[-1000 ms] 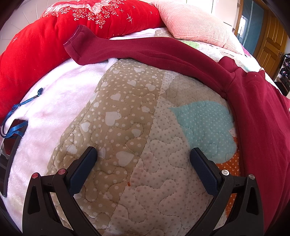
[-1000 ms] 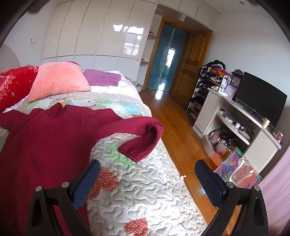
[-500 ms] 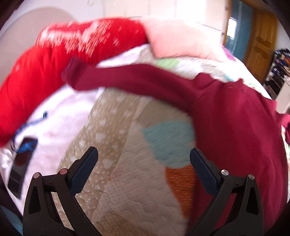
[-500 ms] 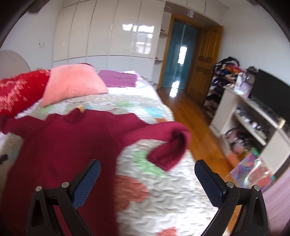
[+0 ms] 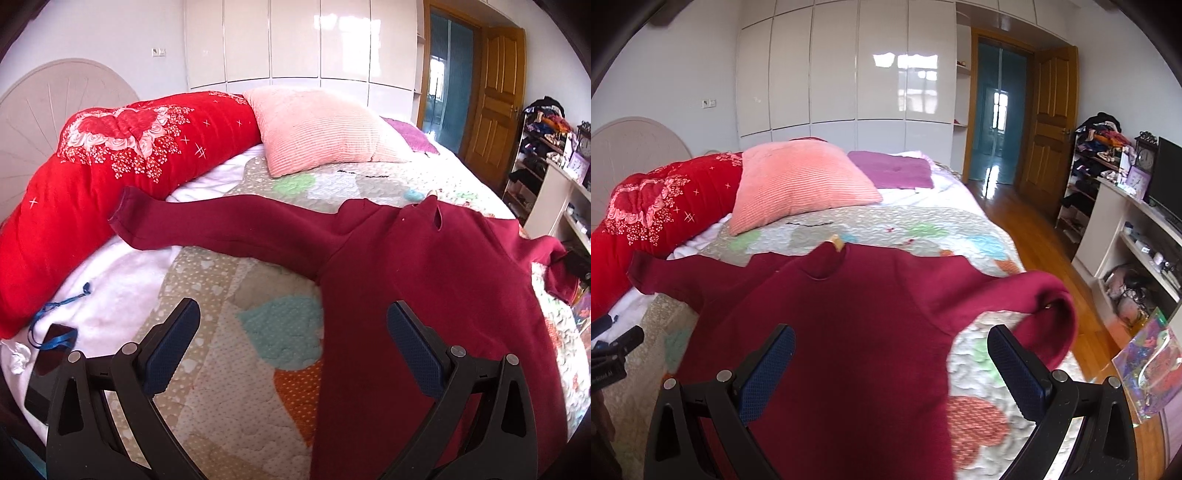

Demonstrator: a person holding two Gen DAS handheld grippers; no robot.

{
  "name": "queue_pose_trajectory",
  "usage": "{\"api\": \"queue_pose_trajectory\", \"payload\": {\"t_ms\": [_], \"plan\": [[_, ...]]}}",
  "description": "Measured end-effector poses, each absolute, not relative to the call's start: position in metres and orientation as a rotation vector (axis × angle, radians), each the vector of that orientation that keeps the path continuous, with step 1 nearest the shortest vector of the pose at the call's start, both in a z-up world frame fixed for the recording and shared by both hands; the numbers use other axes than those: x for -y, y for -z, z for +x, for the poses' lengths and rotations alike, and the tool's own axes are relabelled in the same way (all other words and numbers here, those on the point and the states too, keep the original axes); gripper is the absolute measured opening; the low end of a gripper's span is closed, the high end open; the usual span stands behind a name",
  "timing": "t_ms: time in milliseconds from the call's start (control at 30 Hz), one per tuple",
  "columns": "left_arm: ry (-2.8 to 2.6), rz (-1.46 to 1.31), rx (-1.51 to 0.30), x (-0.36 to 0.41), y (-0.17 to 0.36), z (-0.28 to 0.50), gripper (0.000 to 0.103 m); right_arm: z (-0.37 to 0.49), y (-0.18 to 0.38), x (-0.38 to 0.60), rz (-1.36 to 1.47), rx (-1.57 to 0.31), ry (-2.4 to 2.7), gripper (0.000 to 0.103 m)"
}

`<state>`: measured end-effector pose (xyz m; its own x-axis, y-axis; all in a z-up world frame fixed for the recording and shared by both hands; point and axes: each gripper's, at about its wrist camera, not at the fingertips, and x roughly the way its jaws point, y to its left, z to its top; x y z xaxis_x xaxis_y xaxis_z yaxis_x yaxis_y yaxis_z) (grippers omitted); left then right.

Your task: Fold small clothes

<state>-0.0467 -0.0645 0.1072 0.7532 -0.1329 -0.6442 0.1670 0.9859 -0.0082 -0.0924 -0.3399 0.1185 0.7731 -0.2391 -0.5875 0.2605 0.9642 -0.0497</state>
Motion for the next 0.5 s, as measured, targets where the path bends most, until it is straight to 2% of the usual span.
{"api": "queue_pose_trajectory", "payload": {"t_ms": [500], "plan": [[0.157,0.033,-0.731,0.061,-0.096,-0.032,0.102,-0.058,-0.1,0.31,-0.008,-0.668,0.225,0.103]]}}
